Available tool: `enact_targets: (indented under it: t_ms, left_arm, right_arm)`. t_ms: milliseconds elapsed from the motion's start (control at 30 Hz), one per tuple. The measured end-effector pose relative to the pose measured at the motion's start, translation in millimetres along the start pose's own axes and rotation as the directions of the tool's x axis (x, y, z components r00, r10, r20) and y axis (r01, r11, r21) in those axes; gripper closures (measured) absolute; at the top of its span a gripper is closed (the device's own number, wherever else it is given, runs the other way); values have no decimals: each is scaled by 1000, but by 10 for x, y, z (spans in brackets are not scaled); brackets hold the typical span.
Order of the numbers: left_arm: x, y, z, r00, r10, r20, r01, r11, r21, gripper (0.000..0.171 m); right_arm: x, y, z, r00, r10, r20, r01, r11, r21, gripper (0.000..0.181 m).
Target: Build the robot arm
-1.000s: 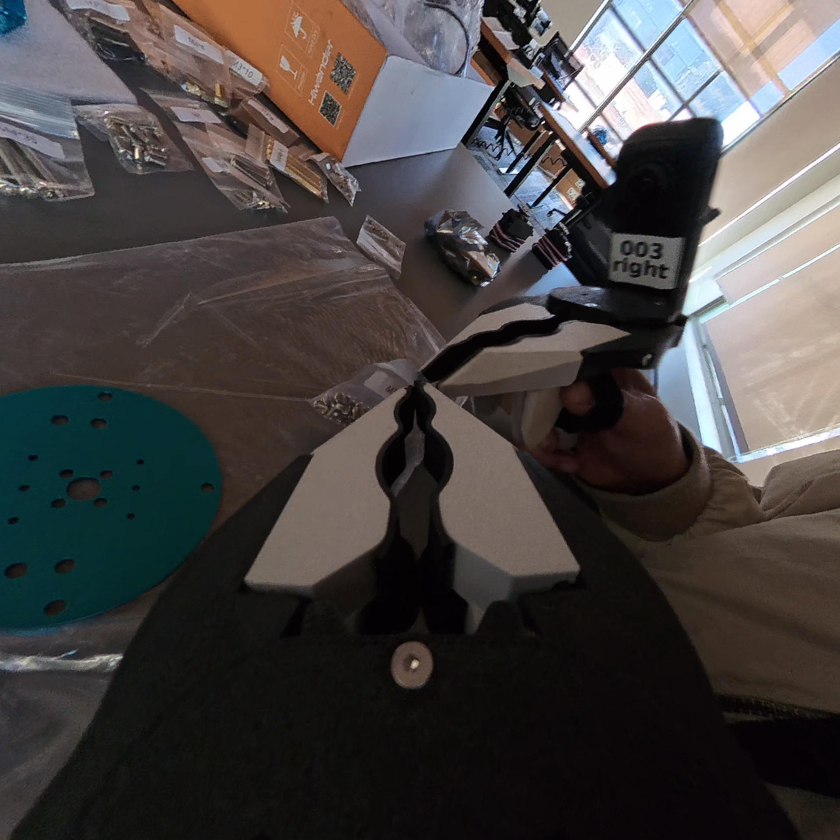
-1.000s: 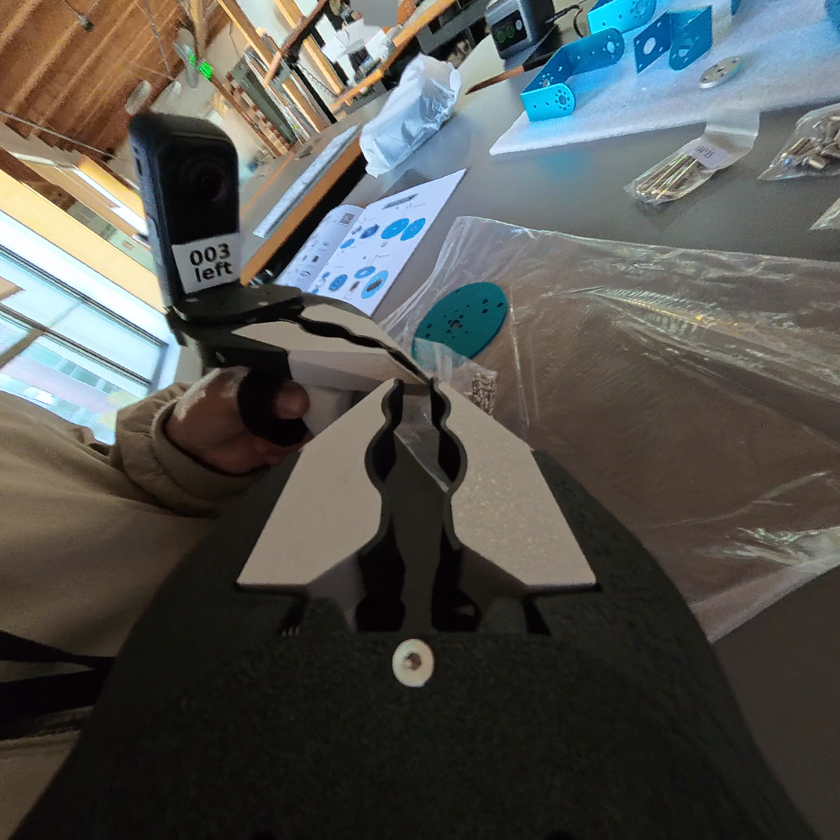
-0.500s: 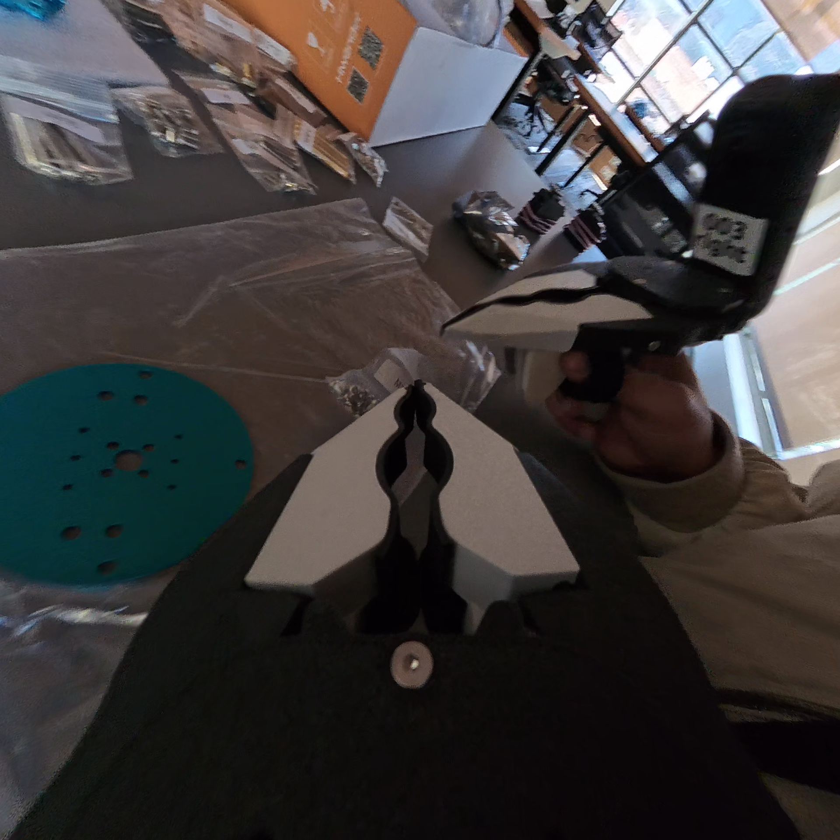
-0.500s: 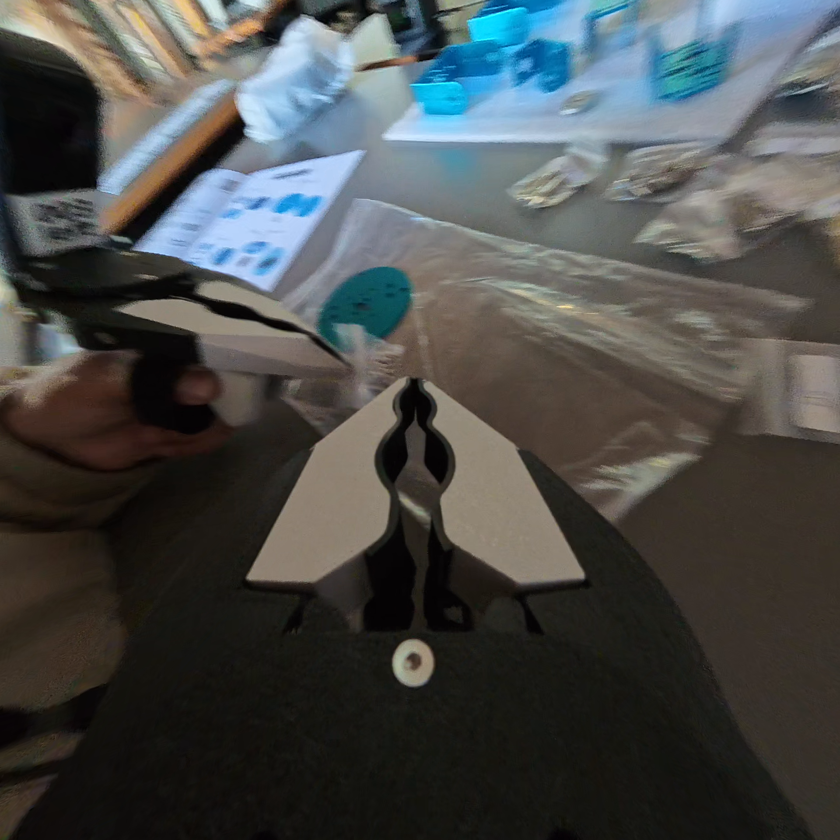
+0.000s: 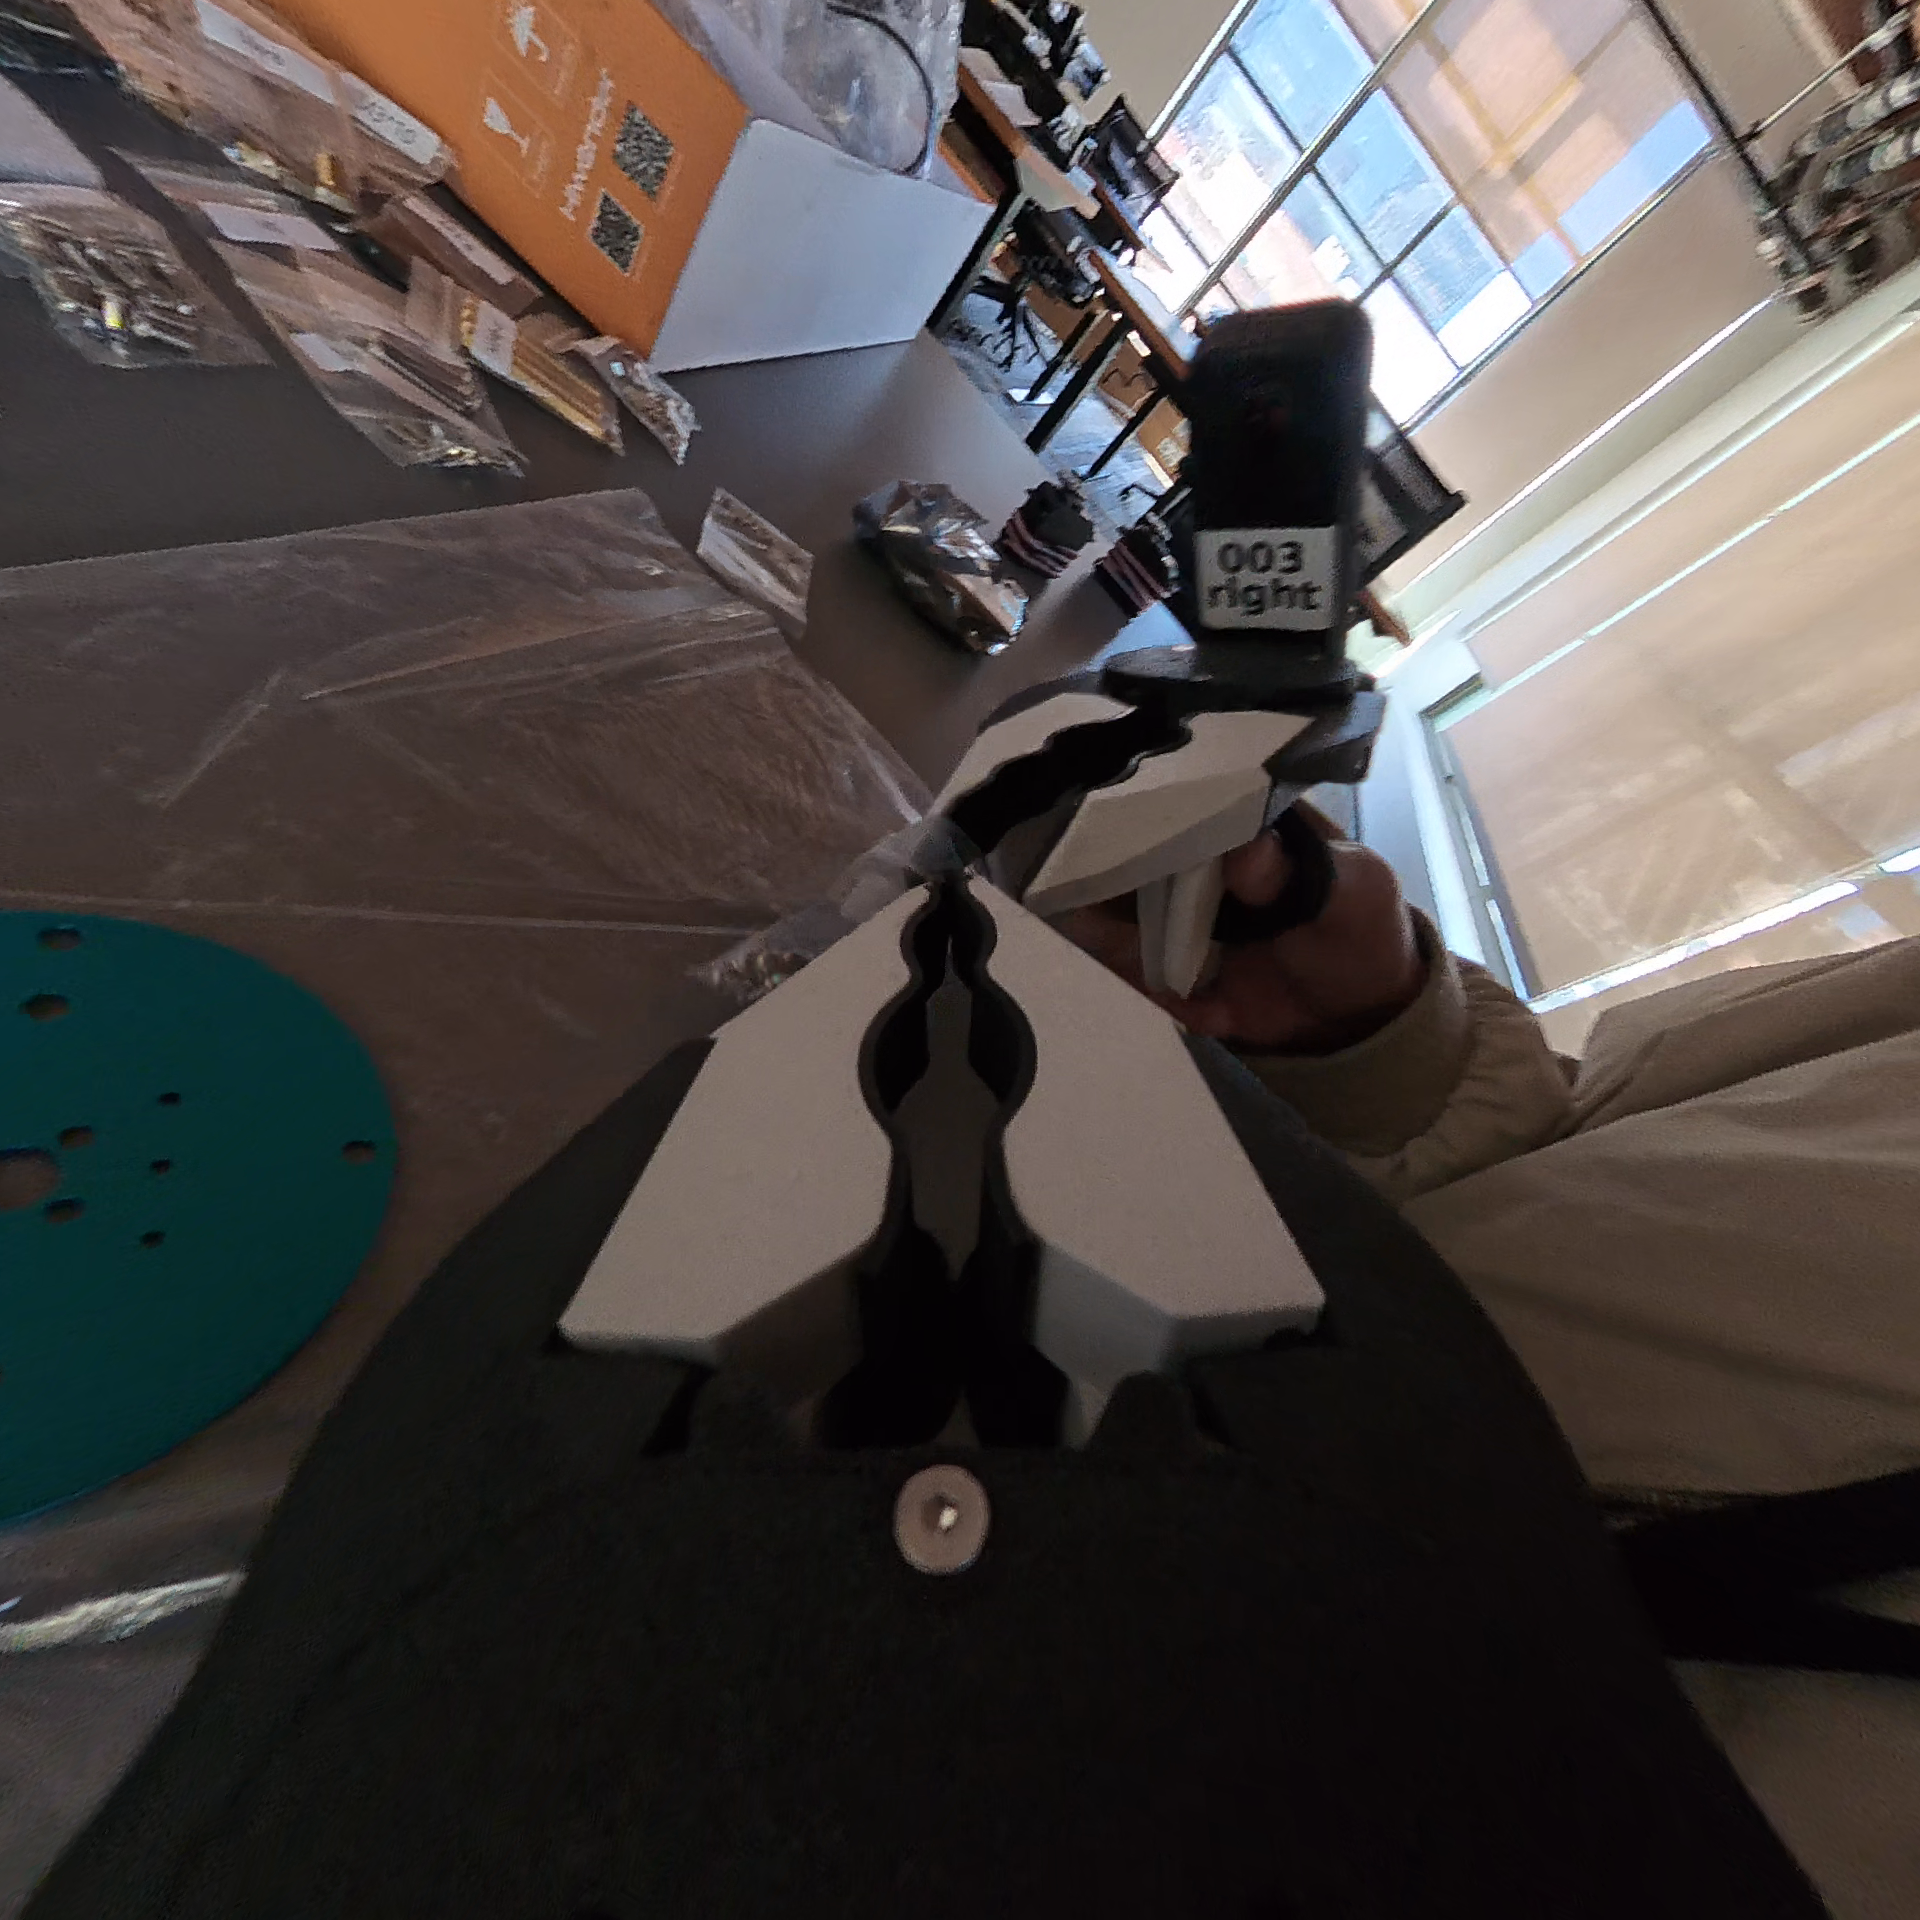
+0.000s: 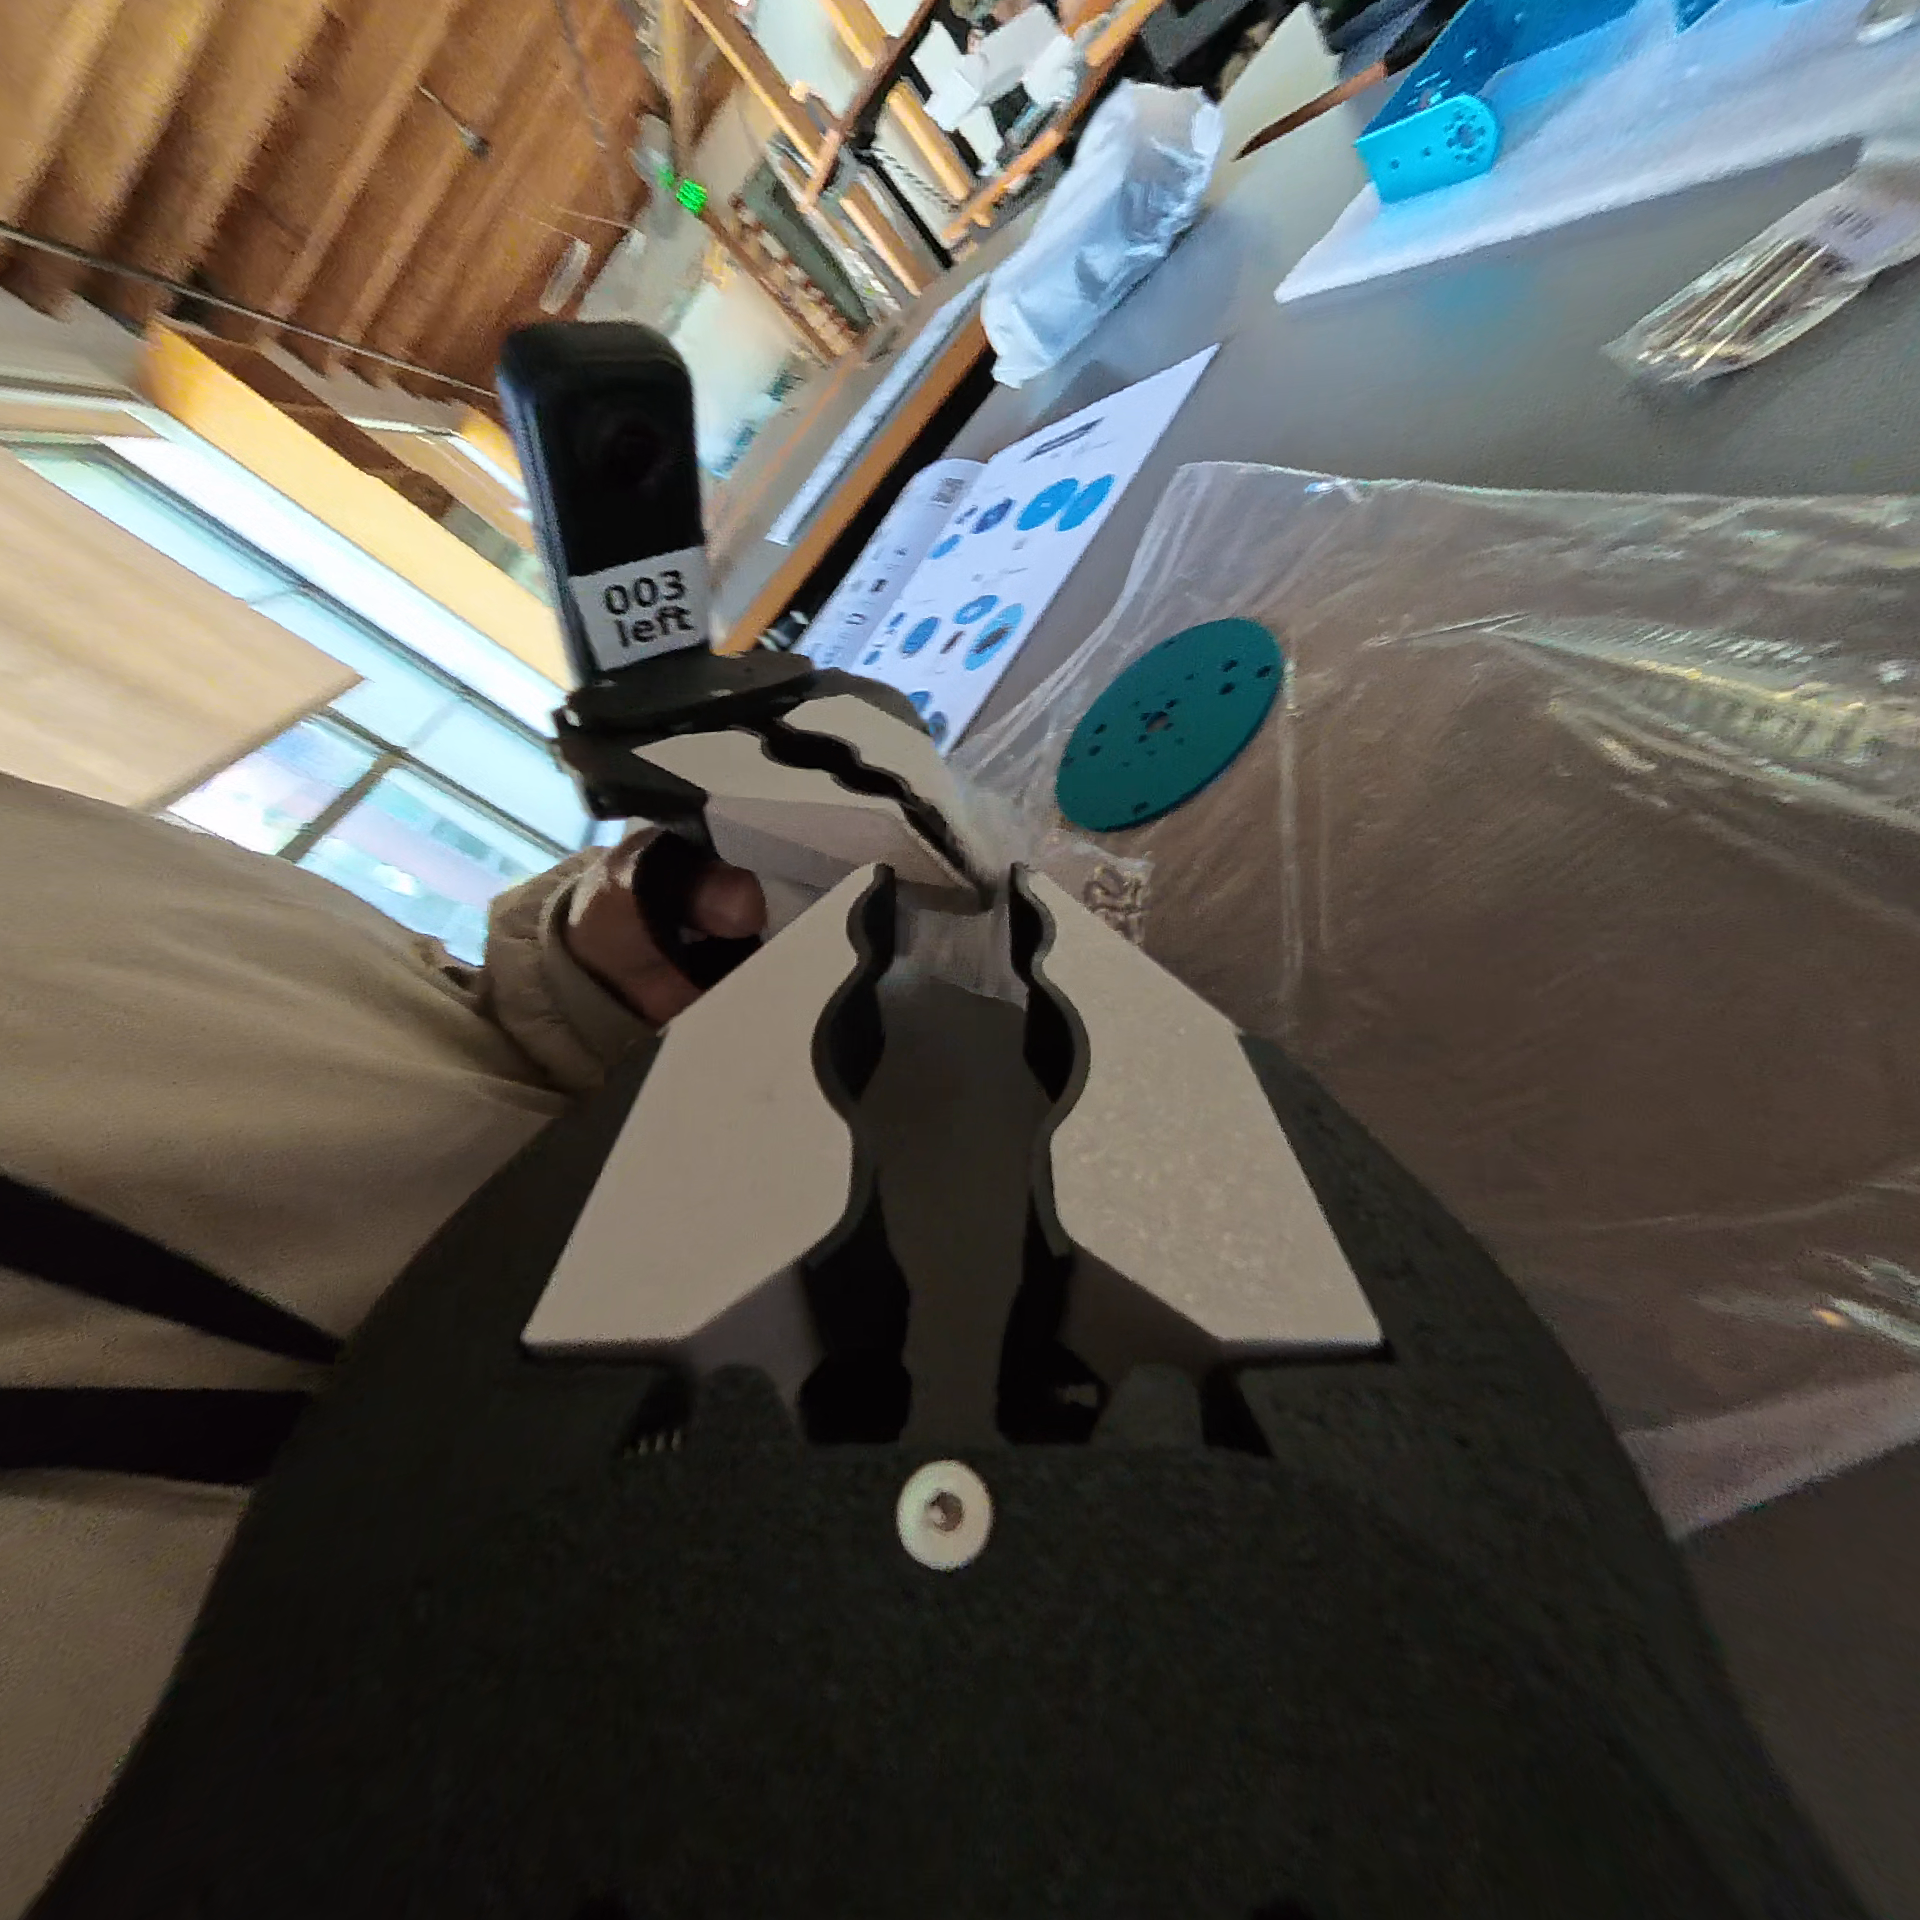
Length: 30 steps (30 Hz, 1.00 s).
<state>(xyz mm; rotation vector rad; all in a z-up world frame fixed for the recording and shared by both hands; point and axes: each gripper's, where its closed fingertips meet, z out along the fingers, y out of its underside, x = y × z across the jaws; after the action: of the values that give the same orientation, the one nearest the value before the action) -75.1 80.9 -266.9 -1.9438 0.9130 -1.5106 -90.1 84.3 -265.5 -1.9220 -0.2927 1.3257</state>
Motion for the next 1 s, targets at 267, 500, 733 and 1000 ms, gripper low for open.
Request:
enact_targets:
  t_ms: [267,500,733,1000]
  left_arm:
    - [142,-38,-24,996,19,-84,-18,1000,16,171]
    - [228,-66,-66,987,125,-104,-123,992,28,171]
    - [58,17,-33,992,127,-11,-128,992,-16,171]
    - [-162,80,30,990,60,128,-55,998,-36,171]
  right_arm:
    - [-124,-15,-58,971,135,199,-136,991,-10,168]
    - [-188,-65,-102,923,233,308,-236,971,-27,174]
    - [-4,-5,-41,990,92,103,-91,996,-13,181]
    - [227,34,-3,931,-241,-275,231,971,-69,181]
